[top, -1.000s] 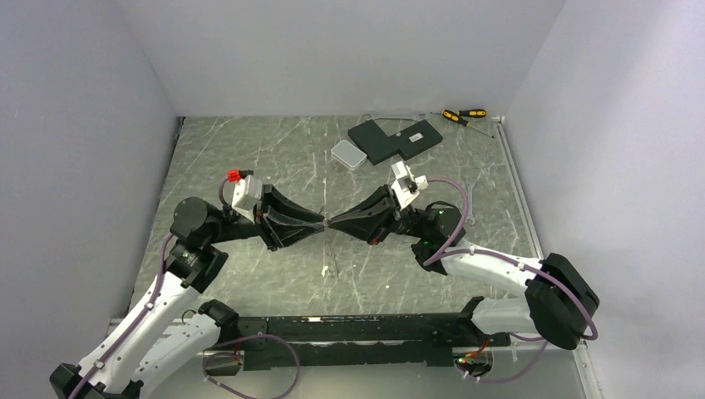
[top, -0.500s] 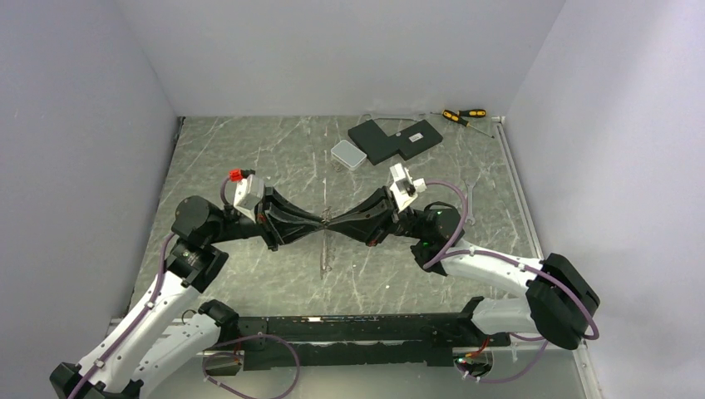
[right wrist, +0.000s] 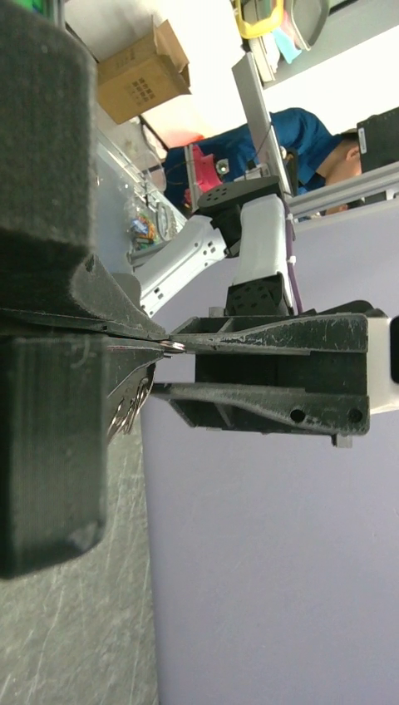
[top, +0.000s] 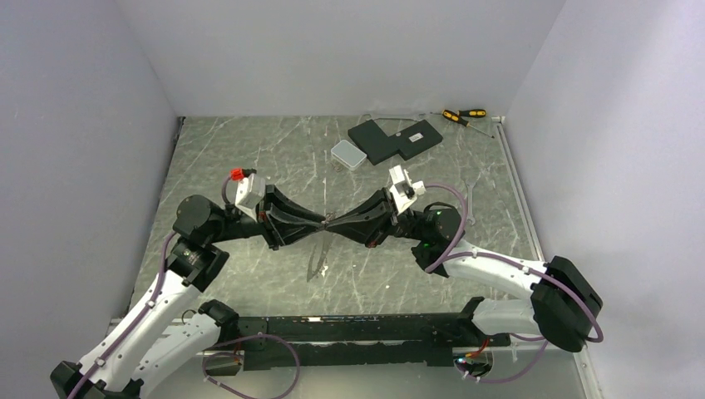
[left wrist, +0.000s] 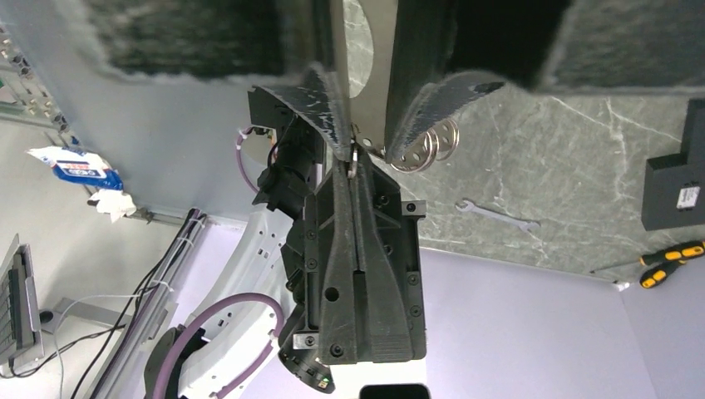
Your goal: Put the keys on the keyring
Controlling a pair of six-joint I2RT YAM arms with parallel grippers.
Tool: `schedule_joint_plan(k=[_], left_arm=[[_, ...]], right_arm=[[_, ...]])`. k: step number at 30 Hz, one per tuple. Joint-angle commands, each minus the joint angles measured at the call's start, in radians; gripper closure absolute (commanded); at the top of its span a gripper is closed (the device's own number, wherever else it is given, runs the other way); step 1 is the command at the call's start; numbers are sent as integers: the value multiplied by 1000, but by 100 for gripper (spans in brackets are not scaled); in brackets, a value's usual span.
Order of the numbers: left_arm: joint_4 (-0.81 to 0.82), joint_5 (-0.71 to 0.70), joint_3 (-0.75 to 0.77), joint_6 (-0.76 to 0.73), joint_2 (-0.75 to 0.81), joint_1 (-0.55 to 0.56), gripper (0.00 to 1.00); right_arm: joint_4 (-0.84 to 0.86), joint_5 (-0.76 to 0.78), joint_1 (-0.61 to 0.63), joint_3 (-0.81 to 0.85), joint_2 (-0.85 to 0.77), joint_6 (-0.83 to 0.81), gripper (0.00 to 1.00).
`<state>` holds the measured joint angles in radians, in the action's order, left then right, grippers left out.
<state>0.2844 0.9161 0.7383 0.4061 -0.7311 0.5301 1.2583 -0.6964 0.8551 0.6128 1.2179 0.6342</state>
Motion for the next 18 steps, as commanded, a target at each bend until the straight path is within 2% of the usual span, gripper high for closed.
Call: schedule_joint_plan(k=[1, 3, 10, 13, 15, 18], left_arm=[[-16, -12, 17, -6, 0, 5, 69], [-26, -20, 21, -8, 4, 5, 68], [-44, -19, 34, -9, 6, 5, 80], [-49, -17, 35, -4, 3, 4, 82], [-54, -18, 36, 0, 5, 5, 78], [-71, -35, 44, -4, 15, 5, 65]], right_arm=[[43, 17, 12, 47, -42, -26, 100], [42, 18, 12, 44, -46, -29, 100], [62, 15, 12, 43, -43, -21, 100], [70, 15, 12, 45, -43, -19, 100], [69, 17, 12, 44, -44, -21, 100], [65, 18, 12, 42, -48, -24, 100]])
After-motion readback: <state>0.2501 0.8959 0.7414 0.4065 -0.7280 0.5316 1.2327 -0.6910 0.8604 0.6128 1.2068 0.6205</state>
